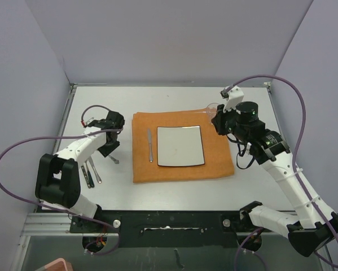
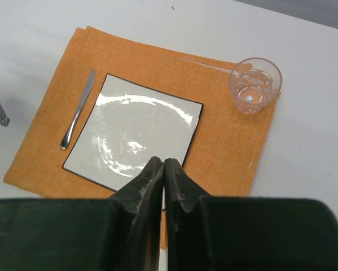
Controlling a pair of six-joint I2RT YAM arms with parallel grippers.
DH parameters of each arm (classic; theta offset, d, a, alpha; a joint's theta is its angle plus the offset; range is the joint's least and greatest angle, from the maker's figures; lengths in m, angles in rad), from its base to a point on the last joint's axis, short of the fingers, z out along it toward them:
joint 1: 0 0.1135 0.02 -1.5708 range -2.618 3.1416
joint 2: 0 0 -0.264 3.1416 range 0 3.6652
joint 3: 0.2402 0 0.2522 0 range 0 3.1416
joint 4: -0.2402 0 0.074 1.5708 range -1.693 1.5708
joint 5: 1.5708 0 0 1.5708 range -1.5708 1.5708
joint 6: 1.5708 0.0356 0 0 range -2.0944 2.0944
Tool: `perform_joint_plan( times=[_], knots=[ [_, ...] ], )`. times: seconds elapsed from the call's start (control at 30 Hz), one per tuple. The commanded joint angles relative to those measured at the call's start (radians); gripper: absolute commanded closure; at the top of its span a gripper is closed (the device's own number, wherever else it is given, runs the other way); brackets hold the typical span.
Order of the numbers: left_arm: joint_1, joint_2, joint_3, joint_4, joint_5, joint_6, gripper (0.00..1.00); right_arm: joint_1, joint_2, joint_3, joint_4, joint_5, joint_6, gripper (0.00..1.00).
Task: Set the dinner table for one person
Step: Pick up the spoon from the center of the board.
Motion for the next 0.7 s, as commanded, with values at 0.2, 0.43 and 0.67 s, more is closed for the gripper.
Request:
perform_joint_plan(
  times=[0.2,0.43,0.67],
  knots=[
    [0.126,0.073,-0.02,0.114,0.053,0.03,0.67,0.006,-0.019,-0.01,0.024,-0.011,0.014,0.96],
    [0.141,0.125,-0.015,0.147,0.067,0.04,0.68,0.01,0.001,-0.003,0.027,-0.007,0.009,0.96],
    [0.176,0.152,-0.011,0.185,0.082,0.06,0.68,0.009,0.004,-0.021,0.038,-0.007,0.012,0.96]
  ],
)
